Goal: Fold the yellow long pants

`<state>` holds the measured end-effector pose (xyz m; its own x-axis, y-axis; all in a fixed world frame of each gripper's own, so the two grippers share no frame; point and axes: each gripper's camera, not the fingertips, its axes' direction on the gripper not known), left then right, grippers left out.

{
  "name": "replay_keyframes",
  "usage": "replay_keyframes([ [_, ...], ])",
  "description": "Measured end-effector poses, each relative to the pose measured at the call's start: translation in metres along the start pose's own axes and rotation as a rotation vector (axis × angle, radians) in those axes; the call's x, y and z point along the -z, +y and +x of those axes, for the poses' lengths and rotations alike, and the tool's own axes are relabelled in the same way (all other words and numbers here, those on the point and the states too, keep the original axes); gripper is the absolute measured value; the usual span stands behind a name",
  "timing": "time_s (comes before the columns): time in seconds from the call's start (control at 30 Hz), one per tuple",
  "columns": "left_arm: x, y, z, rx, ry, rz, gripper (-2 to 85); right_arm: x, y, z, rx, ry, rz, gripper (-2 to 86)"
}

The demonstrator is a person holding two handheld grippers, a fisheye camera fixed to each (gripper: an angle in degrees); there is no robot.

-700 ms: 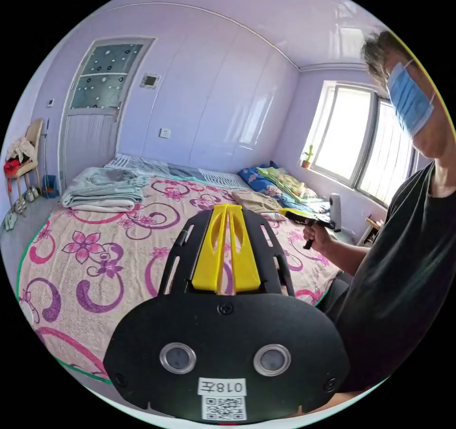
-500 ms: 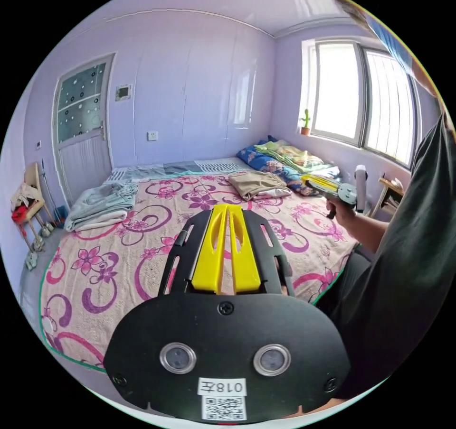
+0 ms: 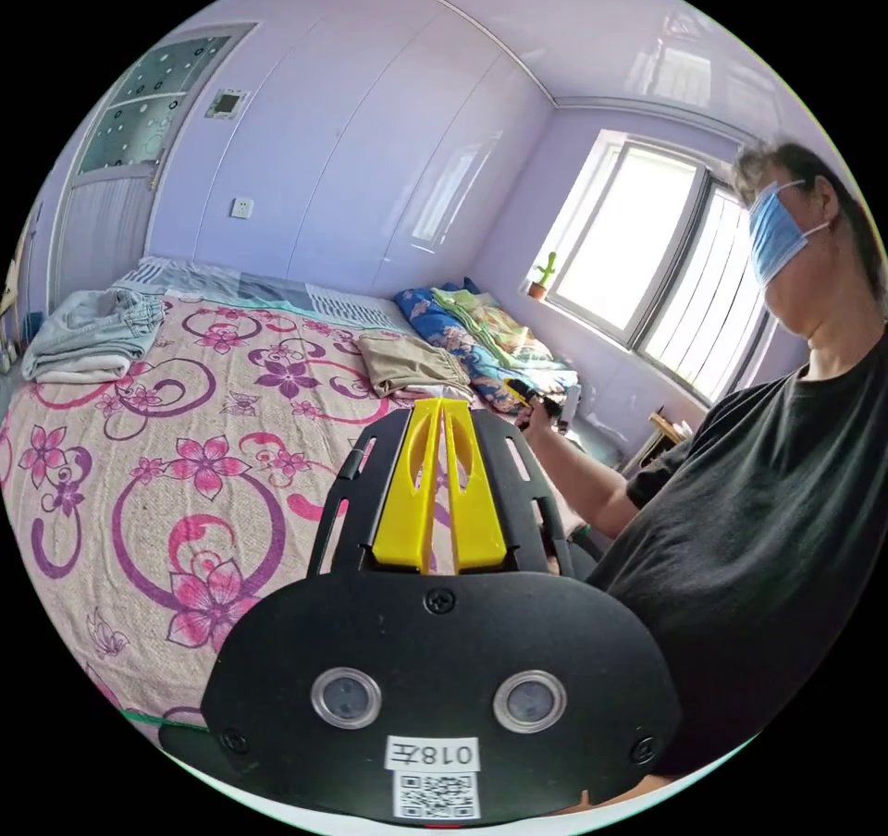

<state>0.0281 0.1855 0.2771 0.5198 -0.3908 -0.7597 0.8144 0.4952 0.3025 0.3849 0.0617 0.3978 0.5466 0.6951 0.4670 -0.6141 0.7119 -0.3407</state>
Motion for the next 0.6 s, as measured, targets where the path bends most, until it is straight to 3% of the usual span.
replay_keyframes([
  [0.2,0.003,-0.006,-0.008,0.082,-0.009,-0.027,-1.0,-0.058,-0.085,0.114,-0.396,-0.264,-0.106,7.3],
  [0.6,-0.008,-0.026,0.007,0.042,-0.073,-0.086,-1.0,-0.087,-0.168,0.159,-0.551,-0.141,-0.277,9.0],
])
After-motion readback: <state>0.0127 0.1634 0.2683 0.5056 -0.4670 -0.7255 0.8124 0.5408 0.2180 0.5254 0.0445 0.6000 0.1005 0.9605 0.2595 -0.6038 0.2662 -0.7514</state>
